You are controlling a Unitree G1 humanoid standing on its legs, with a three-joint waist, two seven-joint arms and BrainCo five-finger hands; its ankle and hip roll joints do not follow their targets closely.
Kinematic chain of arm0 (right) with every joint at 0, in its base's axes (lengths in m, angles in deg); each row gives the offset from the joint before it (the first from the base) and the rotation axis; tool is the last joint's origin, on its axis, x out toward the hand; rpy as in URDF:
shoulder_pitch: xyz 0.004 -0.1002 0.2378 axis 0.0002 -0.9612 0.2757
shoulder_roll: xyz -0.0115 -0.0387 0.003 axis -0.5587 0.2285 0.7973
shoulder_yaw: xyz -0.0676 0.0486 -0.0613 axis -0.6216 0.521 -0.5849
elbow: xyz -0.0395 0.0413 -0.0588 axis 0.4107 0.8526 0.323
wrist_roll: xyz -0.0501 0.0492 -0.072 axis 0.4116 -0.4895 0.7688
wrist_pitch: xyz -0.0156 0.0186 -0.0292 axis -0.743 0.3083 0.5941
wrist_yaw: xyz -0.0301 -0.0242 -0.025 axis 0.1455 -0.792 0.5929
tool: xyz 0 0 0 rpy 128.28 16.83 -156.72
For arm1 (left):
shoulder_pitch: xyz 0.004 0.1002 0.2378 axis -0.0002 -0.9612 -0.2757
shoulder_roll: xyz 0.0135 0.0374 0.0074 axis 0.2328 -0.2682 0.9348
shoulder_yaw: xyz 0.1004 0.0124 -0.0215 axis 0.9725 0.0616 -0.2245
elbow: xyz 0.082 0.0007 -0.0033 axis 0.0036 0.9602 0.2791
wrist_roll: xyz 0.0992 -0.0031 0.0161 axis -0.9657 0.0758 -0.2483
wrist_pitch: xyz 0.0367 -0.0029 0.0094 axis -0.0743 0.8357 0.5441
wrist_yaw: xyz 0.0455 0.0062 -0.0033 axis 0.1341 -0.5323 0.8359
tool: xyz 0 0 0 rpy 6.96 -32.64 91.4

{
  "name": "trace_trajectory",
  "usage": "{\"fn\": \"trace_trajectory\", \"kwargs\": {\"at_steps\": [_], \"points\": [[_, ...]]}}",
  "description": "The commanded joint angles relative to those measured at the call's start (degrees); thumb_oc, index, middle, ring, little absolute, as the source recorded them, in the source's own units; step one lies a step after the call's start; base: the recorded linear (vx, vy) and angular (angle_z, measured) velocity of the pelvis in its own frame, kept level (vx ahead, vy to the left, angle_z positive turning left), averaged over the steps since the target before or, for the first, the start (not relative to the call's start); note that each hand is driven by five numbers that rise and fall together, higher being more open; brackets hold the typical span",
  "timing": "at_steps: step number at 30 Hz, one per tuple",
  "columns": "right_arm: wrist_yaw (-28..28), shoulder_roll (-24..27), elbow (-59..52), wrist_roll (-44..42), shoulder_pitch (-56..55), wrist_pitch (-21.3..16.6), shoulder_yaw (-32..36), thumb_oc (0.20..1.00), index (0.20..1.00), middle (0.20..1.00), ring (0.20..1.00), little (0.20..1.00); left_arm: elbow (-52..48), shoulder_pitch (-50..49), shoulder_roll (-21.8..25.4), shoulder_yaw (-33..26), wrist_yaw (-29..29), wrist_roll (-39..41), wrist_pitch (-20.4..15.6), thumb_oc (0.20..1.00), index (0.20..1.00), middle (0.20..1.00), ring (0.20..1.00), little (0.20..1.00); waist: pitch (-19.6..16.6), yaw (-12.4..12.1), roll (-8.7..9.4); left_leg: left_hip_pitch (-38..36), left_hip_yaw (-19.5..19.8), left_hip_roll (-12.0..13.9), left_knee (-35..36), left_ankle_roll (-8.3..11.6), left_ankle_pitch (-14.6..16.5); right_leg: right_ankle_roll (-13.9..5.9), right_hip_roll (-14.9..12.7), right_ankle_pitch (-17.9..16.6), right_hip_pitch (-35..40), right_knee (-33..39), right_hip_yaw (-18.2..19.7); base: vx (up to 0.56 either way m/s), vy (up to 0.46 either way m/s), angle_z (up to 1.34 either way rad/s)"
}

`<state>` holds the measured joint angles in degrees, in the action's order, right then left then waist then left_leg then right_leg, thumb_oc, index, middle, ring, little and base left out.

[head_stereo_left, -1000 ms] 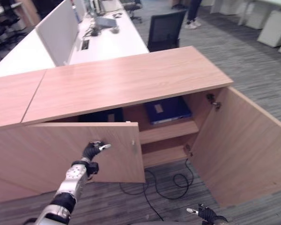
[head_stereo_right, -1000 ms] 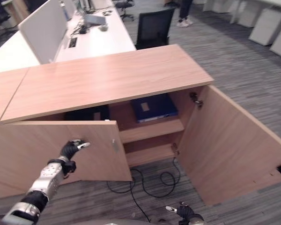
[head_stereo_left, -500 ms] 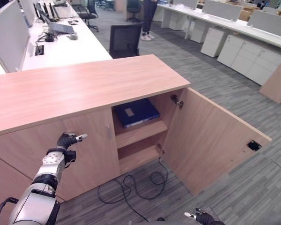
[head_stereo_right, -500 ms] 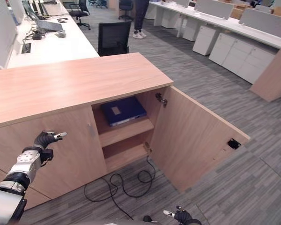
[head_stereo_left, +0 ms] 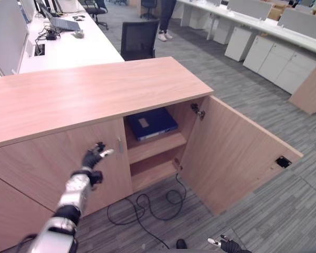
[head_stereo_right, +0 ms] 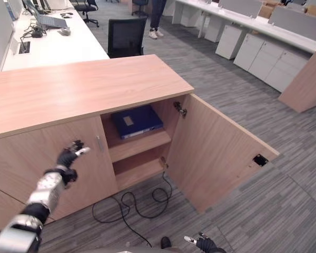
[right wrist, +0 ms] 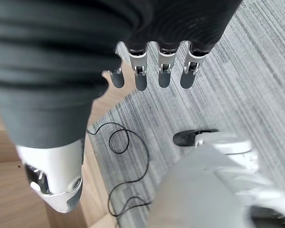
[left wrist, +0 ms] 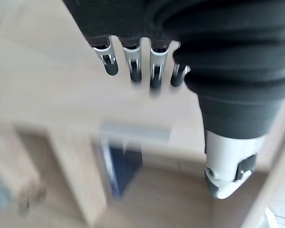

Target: Put the empty folder in the office cabinet

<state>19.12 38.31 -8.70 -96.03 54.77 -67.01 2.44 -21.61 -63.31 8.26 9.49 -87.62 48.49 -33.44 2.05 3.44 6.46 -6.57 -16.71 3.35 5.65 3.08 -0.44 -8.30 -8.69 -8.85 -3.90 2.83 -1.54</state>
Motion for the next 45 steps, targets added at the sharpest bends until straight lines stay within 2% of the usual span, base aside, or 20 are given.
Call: {"fn": "trace_trajectory", "kwargs": {"at_steps": [1, 2, 3, 5, 7, 10, 13, 18, 20, 21, 22, 23, 24, 25, 28, 29, 30, 32, 36, 45], "points": [[1.4, 0.1, 0.5, -1.1, 2.3, -1.0, 1.5, 1.000, 1.000, 1.000, 1.000, 1.000, -5.4, 0.9, -2.2, -2.0, -0.8, 2.5, -2.7, 1.000, 1.000, 1.000, 1.000, 1.000, 1.5, -2.4, -3.06, 0.7, 1.8, 1.8, -0.9, -0.75, 2.5, -6.44, -6.9, 4.5, 4.4, -11.0, -14.2, -0.19, 0.005, -0.61], [1.9, 0.2, 0.8, -0.7, 3.4, -0.7, 2.3, 1.000, 1.000, 1.000, 1.000, 1.000, -8.8, -3.2, -3.0, -0.3, -2.2, 0.5, -1.6, 1.000, 1.000, 1.000, 1.000, 1.000, 1.9, -3.7, -3.55, 1.2, 0.5, 1.9, -1.2, -1.19, 2.2, -5.62, -7.7, 5.3, 4.8, -13.7, -18.6, -0.07, -0.002, -0.47], [1.9, 0.2, 0.8, -0.7, 3.4, -0.7, 2.3, 1.000, 1.000, 1.000, 1.000, 1.000, -9.0, -3.3, -3.0, -0.3, -2.1, 0.5, -1.6, 1.000, 1.000, 1.000, 1.000, 1.000, 1.9, -3.7, -3.54, 1.2, 0.6, 1.9, -1.2, -1.19, 2.3, -5.62, -7.7, 5.4, 4.8, -13.8, -18.6, -0.10, -0.001, -0.37], [2.3, 0.2, 1.2, -1.0, 4.1, -0.4, 2.7, 1.000, 1.000, 1.000, 1.000, 1.000, -10.5, -6.4, -3.7, 0.9, -3.6, -0.7, -0.5, 1.000, 1.000, 1.000, 1.000, 1.000, 1.7, -4.7, -3.33, 1.3, -0.9, 1.5, -1.5, -1.31, 2.2, -5.16, -8.1, 5.5, 5.9, -13.3, -22.3, -0.04, -0.026, -0.10], [2.4, 0.6, 1.5, -1.4, 3.9, -0.3, 2.7, 1.000, 1.000, 1.000, 1.000, 1.000, -8.5, -8.7, -4.8, 3.0, -5.3, -2.4, 0.7, 1.000, 1.000, 1.000, 1.000, 1.000, 1.8, -4.5, -3.71, 0.3, -1.1, 1.6, -1.8, -0.91, 2.6, -4.46, -7.2, 7.1, 7.1, -10.0, -22.3, 0.01, -0.177, -0.41], [2.4, 0.9, 1.6, -1.7, 3.6, -0.4, 2.8, 1.000, 1.000, 1.000, 1.000, 1.000, -8.2, -9.2, -5.1, 3.4, -5.7, -2.9, 0.8, 1.000, 1.000, 1.000, 1.000, 1.000, 1.5, -4.2, -4.00, 0.4, -1.0, 1.8, -2.0, -0.71, 2.2, -3.90, -6.4, 7.4, 7.6, -8.2, -21.6, 0.01, -0.115, -0.36], [2.7, 2.0, 1.4, -2.1, 3.6, -0.5, 2.6, 1.000, 1.000, 1.000, 1.000, 1.000, -6.5, -10.7, -6.5, 4.1, -6.1, -3.6, 1.3, 1.000, 1.000, 1.000, 1.000, 1.000, 1.4, -3.0, -5.39, -0.1, -1.7, 2.7, -3.2, 0.29, 2.0, -2.89, -4.6, 8.2, 8.6, -5.4, -19.6, -0.01, -0.174, -0.42], [2.9, 3.3, 2.2, -2.3, 3.8, -0.7, 2.2, 1.000, 1.000, 1.000, 1.000, 1.000, -4.6, -10.8, -8.3, 4.3, -5.7, -3.5, 1.9, 1.000, 1.000, 1.000, 1.000, 1.000, 2.2, -0.8, -7.05, 0.5, -3.1, 5.5, -9.2, 2.35, 1.8, -0.94, -2.1, 9.5, 9.7, -2.9, -16.6, -0.01, -0.150, -0.55], [2.9, 3.9, 2.5, -2.4, 3.9, -0.8, 2.0, 1.000, 1.000, 1.000, 1.000, 1.000, -4.3, -10.7, -8.8, 4.4, -5.6, -3.3, 2.0, 1.000, 1.000, 1.000, 1.000, 1.000, 2.7, 0.0, -7.61, 1.7, -3.4, 7.6, -13.9, 3.87, 0.0, 0.15, -0.6, 10.0, 10.5, -1.3, -15.3, 0.05, -0.157, -0.41], [2.8, 4.2, 2.5, -2.0, 3.6, -0.8, 1.4, 1.000, 1.000, 1.000, 1.000, 1.000, -4.5, -11.3, -8.8, 3.9, -5.5, -3.3, 2.0, 1.000, 1.000, 1.000, 1.000, 1.000, 3.1, 0.4, -7.98, 2.8, -3.7, 9.9, -18.7, 5.26, -3.3, 1.16, 1.1, 10.6, 11.9, 0.9, -13.9, 0.08, -0.169, -0.45], [2.8, 4.2, 2.5, -2.0, 3.6, -0.8, 1.3, 1.000, 1.000, 1.000, 1.000, 1.000, -4.5, -11.4, -8.8, 3.9, -5.5, -3.3, 2.0, 1.000, 1.000, 1.000, 1.000, 1.000, 3.2, 0.3, -8.08, 2.8, -3.7, 10.1, -19.0, 5.43, -3.3, 1.29, 1.3, 10.5, 12.0, 1.0, -13.8, 0.05, -0.163, -0.70], [3.1, 4.6, 2.4, -1.9, 3.6, -0.8, 1.1, 1.000, 1.000, 1.000, 1.000, 1.000, -4.6, -11.1, -8.8, 4.0, -5.1, -3.1, 2.1, 1.000, 1.000, 1.000, 1.000, 1.000, 4.3, -0.1, -8.22, 5.3, -1.4, 11.6, -23.6, 6.62, -7.5, 1.90, 2.2, 10.8, 12.6, 1.3, -13.0, -0.04, -0.107, -0.82], [3.2, 4.8, 2.3, -2.1, 3.7, -0.8, 1.1, 1.000, 1.000, 1.000, 1.000, 1.000, -4.3, -10.8, -9.1, 3.7, -4.7, -2.6, 2.0, 1.000, 1.000, 1.000, 1.000, 1.000, 5.0, -0.5, -7.75, 7.6, 0.9, 12.0, -26.4, 6.95, -9.5, 2.33, 2.2, 10.7, 12.6, 1.4, -12.3, -0.05, -0.136, -0.75], [3.3, 4.9, 2.3, -2.2, 3.8, -0.7, 0.9, 1.000, 1.000, 1.000, 1.000, 1.000, -3.9, -10.7, -9.3, 3.3, -4.3, -2.2, 1.9, 1.000, 1.000, 1.000, 1.000, 1.000, 5.4, -0.7, -7.18, 9.2, 3.6, 11.0, -27.8, 6.70, -9.7, 2.44, 2.1, 10.7, 12.4, 1.6, -11.7, -0.02, -0.103, -0.53], [3.3, 5.7, 3.0, -1.8, 4.0, -0.4, 0.8, 1.000, 1.000, 1.000, 1.000, 1.000, -3.4, -11.8, -9.7, 2.8, -4.1, -1.4, 1.4, 1.000, 1.000, 1.000, 1.000, 1.000, 5.4, -1.9, -6.86, 9.1, 10.2, 7.5, -22.7, 4.85, -4.9, 1.42, 1.8, 10.9, 12.3, 1.9, -8.6, 0.08, 0.009, -0.65], [3.4, 6.4, 3.7, -1.7, 4.1, -0.4, 1.1, 1.000, 1.000, 1.000, 1.000, 1.000, -2.6, -12.3, -10.1, 3.0, -4.0, -1.4, 1.3, 1.000, 1.000, 1.000, 1.000, 1.000, 5.0, -2.7, -7.23, 9.4, 15.6, 4.2, -14.3, 4.07, -1.6, 0.74, 1.5, 10.8, 12.0, 2.0, -6.7, 0.12, 0.073, -0.96], [3.4, 6.4, 3.7, -1.7, 4.0, -0.5, 1.1, 1.000, 1.000, 1.000, 1.000, 1.000, -2.6, -12.3, -10.1, 3.0, -4.0, -1.4, 1.3, 1.000, 1.000, 1.000, 1.000, 1.000, 5.1, -2.7, -7.16, 8.9, 15.6, 4.0, -13.9, 4.01, -1.6, 0.67, 1.4, 11.0, 12.3, 2.0, -6.7, 0.11, 0.067, -0.92], [3.4, 7.0, 4.3, -1.5, 3.9, -0.8, 1.7, 1.000, 1.000, 1.000, 1.000, 1.000, -1.7, -12.6, -9.9, 3.4, -4.7, -2.1, 1.4, 1.000, 1.000, 1.000, 1.000, 1.000, 4.5, -2.5, -8.10, 6.7, 16.5, 3.6, -6.7, 3.99, -2.2, 0.25, 2.2, 11.3, 12.2, 2.1, -5.4, 0.06, 0.033, -0.57], [3.5, 6.7, 4.7, -1.6, 3.1, -1.1, 2.6, 1.000, 1.000, 1.000, 1.000, 1.000, -1.4, -13.0, -10.0, 3.0, -4.9, -2.4, 1.2, 1.000, 1.000, 1.000, 1.000, 1.000, 2.8, -1.5, -8.76, 2.3, 14.6, 3.8, -2.8, 4.12, -2.3, 0.10, 2.2, 11.4, 13.3, 2.1, -6.0, 0.10, 0.033, -0.25], [3.9, 8.1, 3.5, -1.9, 5.9, -1.6, 3.0, 1.000, 1.000, 1.000, 1.000, 1.000, -2.7, -14.0, -9.3, 2.6, -5.2, -3.2, 1.3, 1.000, 1.000, 1.000, 1.000, 1.000, 1.8, -1.8, -8.37, -0.5, 13.9, 3.6, -0.7, 3.42, -1.4, -0.56, 2.0, 11.0, 13.5, 2.2, -6.3, 0.03, 0.027, 0.01]]}}
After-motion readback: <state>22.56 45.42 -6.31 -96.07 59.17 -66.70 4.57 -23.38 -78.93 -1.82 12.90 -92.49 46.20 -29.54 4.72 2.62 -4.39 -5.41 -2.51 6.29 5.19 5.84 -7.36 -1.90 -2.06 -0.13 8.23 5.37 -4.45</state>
